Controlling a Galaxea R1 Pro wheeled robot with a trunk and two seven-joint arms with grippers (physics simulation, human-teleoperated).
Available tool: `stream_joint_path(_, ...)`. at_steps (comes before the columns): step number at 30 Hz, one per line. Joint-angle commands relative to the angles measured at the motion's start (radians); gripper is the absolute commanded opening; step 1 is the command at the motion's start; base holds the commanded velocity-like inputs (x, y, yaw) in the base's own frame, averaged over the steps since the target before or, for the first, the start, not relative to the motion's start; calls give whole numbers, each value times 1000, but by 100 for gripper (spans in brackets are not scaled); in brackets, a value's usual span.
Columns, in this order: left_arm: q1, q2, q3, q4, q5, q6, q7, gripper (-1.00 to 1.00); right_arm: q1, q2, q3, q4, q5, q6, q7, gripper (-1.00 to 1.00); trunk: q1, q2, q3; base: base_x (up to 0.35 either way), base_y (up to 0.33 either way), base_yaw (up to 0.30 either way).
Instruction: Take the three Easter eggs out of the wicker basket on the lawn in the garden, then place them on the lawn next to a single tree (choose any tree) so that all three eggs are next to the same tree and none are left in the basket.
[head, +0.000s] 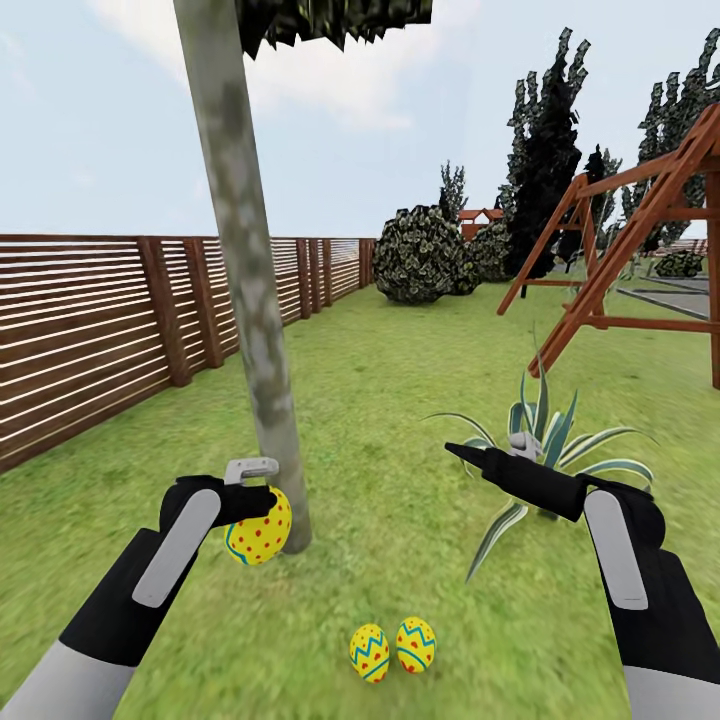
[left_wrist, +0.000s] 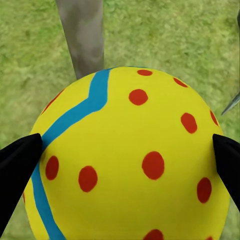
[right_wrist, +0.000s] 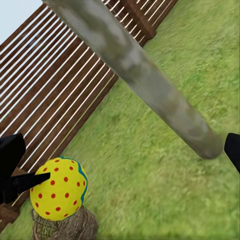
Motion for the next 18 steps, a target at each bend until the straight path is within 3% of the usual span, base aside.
stream_joint_path(1, -1, 1, -2, -1, 9, 1, 10, -100, -1, 0, -2, 0, 9, 4, 10, 100, 4, -8, -4, 0, 0, 0)
stream_joint_path(8, -2, -3, -2, 4, 9, 1, 8, -100, -1, 0, -1, -1, 8, 4, 12, 100, 31, -57, -26, 0, 0, 0)
stream_joint_path(14, -2, -20, -1, 57, 8, 1, 4, -100, -1, 0, -2, 0, 9, 4, 13, 100, 54, -99, -45, 0, 0, 0)
stream_joint_path(18, -2, -32, -2, 114, 7, -39, 3, -100, -1, 1, -2, 0, 12, 4, 14, 100, 69, -127, -58, 0, 0, 0)
